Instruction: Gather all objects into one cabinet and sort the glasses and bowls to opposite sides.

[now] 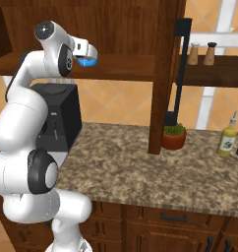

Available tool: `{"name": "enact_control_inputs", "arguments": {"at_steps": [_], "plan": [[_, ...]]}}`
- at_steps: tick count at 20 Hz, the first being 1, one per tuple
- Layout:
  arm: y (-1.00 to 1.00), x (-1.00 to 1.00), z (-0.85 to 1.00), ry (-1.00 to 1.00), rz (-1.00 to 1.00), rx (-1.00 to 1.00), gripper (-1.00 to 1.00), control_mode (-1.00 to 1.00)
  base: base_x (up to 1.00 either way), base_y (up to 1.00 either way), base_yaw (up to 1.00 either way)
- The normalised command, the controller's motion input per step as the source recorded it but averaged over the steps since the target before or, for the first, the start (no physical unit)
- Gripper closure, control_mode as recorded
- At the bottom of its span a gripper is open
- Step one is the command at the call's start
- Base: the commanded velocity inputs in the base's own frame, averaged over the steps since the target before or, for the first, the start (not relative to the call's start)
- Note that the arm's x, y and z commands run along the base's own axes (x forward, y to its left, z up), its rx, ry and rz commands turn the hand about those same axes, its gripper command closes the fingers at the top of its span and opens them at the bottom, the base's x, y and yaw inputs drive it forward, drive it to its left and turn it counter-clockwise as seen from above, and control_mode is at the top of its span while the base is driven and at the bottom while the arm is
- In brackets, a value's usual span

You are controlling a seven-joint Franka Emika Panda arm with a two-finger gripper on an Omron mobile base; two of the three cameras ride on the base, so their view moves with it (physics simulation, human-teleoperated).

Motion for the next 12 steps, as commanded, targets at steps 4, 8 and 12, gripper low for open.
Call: {"name": "enact_control_inputs", "arguments": {"at_steps": [4,8,12], "plan": [[0.05,0.5,-0.01,0.03,0.0,0.0,-1.0,-1.0,0.0,0.0,0.0],[0.03,0.55,-0.11,0.0,0.0,0.0,-1.0,-1.0,0.0,0.0,0.0],[0.0,0.37,-0.29,0.0,0.0,0.0,-1.0,-1.0,0.0,0.0,0.0]]}}
